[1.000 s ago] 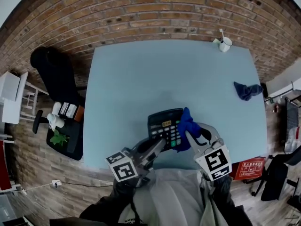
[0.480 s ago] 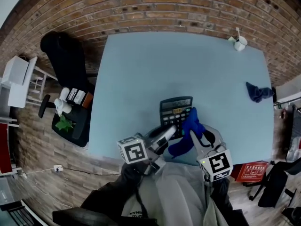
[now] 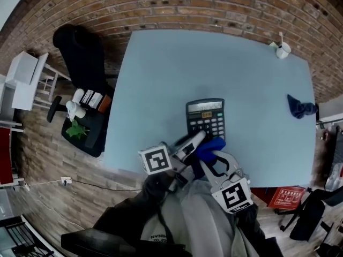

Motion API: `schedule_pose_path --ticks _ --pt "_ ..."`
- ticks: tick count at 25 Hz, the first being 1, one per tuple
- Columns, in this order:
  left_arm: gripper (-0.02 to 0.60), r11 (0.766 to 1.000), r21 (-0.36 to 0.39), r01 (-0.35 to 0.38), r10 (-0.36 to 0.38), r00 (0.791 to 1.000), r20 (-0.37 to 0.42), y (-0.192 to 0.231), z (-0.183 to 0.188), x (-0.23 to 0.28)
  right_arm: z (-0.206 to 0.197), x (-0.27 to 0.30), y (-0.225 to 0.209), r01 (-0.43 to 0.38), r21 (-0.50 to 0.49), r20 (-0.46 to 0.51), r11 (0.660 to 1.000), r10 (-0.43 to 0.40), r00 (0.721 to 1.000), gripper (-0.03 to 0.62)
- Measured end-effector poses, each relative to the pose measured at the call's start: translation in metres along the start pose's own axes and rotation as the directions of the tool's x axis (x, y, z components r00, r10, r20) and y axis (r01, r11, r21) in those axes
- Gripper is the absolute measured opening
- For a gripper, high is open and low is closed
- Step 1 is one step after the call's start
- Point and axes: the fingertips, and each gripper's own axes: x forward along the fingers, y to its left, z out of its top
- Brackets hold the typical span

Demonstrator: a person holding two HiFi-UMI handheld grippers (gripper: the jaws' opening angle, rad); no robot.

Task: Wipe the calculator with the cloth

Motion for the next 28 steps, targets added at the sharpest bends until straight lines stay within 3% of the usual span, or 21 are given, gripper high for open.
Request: schedule_pose_path --ticks 4,6,8,12,15,17,19,24,28 --pt "0.077 0.999 -0.045 -0.017 0.018 0.999 0.031 0.005 0.009 -0.016 -0.023 -0.014 -0.044 0.153 0.015 -0.068 0.988 -0.152 0.986 0.086" --pt "0.078 0.998 -0.051 -0.031 0.032 0.999 0.032 0.008 0.007 -0.02 -0.03 -0.016 -0.056 0.186 0.019 -0.089 0.982 -0.184 0.979 0.086" --pt "0.078 0.998 -0.044 -0.04 0.041 0.998 0.037 0.009 0.007 -0.021 -0.027 -0.012 -0.046 0.156 -0.001 -0.099 0.988 -0.156 0.983 0.086" --pt "0.077 0.999 -0.052 -0.002 0.004 1.0 0.026 0.001 0.003 -0.017 -0.006 0.006 0.018 -0.031 -0.06 -0.088 0.998 0.025 0.996 0.086" --pt "0.077 1.0 -0.002 0.004 -0.004 1.0 0.013 -0.003 0.0 -0.017 -0.008 0.013 0.024 -0.052 -0.062 -0.057 0.997 0.049 0.997 0.086" --pt "0.077 0.999 -0.027 0.02 -0.02 0.999 0.03 -0.003 0.004 -0.018 -0.013 0.008 0.007 -0.021 -0.002 -0.044 1.0 0.021 0.999 0.086" --pt "0.077 0.998 -0.056 0.023 -0.021 0.999 0.043 -0.001 0.007 -0.02 -0.027 0.0 -0.019 0.054 -0.007 -0.089 0.999 -0.055 0.995 0.086" --pt "0.077 0.994 -0.111 0.026 -0.022 0.999 0.037 0.005 0.004 -0.023 -0.049 -0.02 -0.068 0.226 0.068 -0.118 0.972 -0.217 0.969 0.086" --pt "0.077 0.993 -0.119 0.014 -0.01 0.999 0.039 0.013 0.004 -0.021 -0.043 -0.018 -0.061 0.217 0.07 -0.106 0.974 -0.209 0.972 0.086"
